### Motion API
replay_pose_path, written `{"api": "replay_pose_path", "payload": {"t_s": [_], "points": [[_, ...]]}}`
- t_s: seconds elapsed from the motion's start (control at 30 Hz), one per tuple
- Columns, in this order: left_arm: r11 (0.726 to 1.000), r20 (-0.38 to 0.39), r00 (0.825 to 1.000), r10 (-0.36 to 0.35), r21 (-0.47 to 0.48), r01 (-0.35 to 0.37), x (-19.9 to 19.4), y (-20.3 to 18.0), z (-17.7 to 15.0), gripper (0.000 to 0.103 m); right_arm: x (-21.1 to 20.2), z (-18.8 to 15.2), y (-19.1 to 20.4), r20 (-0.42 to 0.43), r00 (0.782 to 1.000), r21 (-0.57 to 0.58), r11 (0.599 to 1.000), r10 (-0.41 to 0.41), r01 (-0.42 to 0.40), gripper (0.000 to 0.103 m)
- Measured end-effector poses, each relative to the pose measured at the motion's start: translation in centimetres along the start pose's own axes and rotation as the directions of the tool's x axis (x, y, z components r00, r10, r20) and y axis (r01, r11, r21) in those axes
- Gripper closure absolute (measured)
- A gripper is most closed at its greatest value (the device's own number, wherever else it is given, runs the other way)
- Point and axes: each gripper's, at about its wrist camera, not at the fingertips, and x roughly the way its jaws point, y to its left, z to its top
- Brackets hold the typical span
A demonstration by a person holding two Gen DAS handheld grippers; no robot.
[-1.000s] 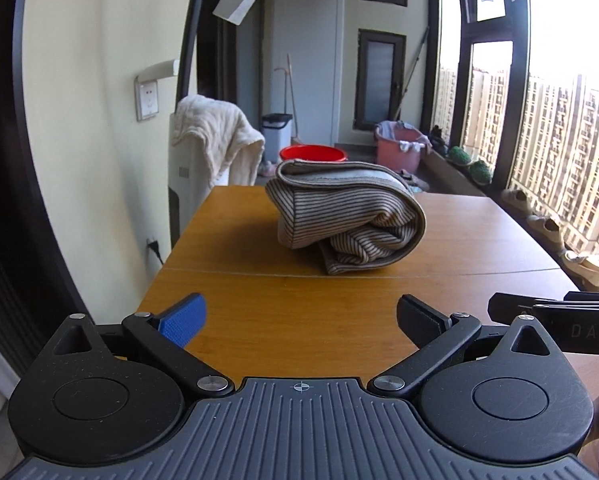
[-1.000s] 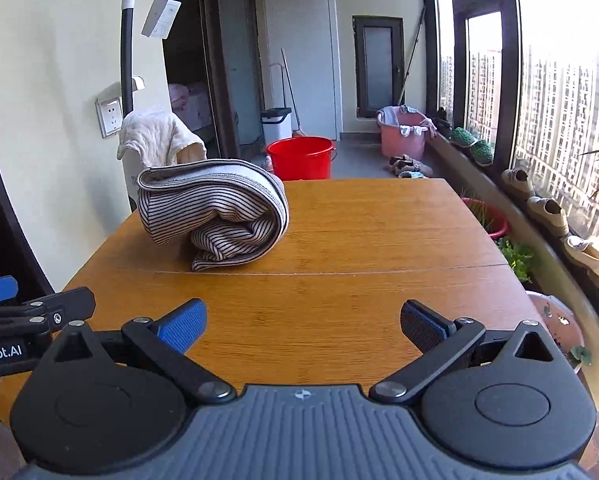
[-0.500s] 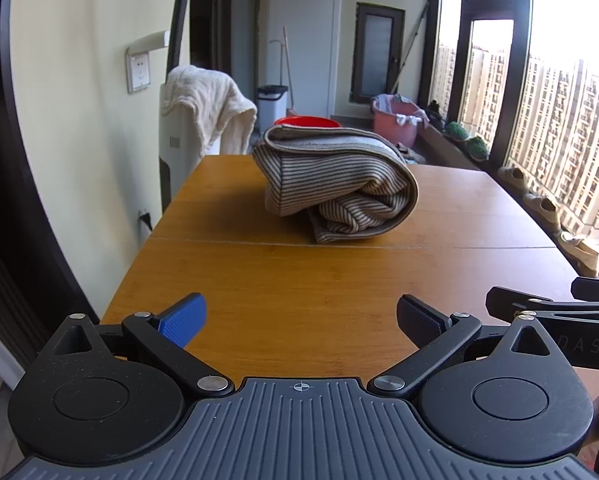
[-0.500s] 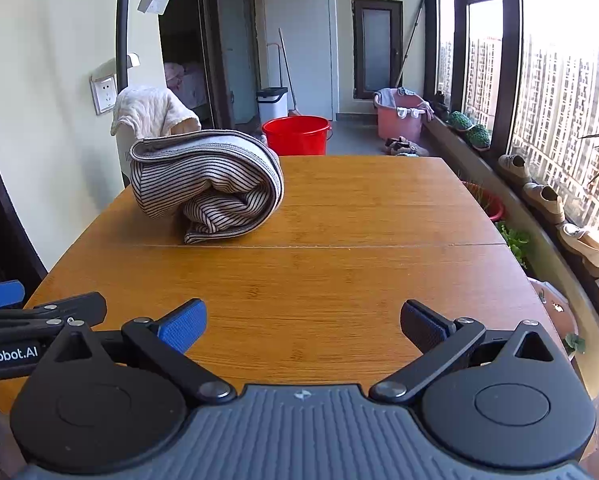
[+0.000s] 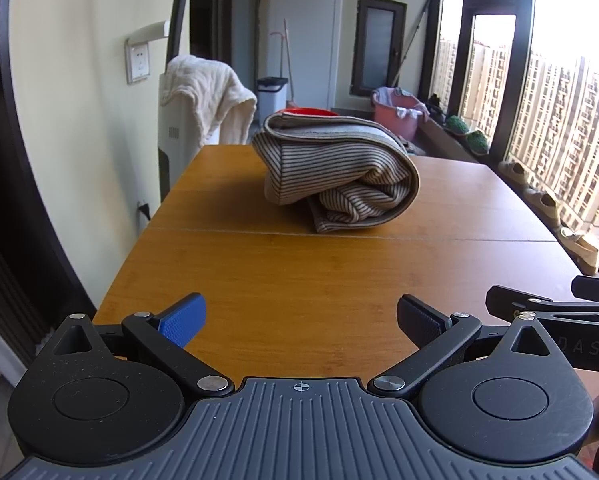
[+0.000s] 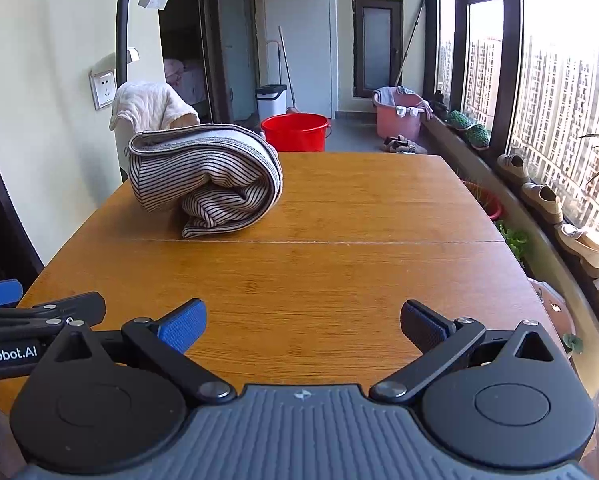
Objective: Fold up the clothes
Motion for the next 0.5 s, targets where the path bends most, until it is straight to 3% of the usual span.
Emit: {"api": "replay_pose_path", "payload": {"t_s": [0.5], "points": [[1.0, -0.004, 1.0, -0.003, -0.005, 0.003, 0.16, 0.1, -0.09, 0.0, 0.07, -0.11, 0.08, -0.005, 1.0, -0.008, 1.0, -0.003, 0.003, 0.0]]}}
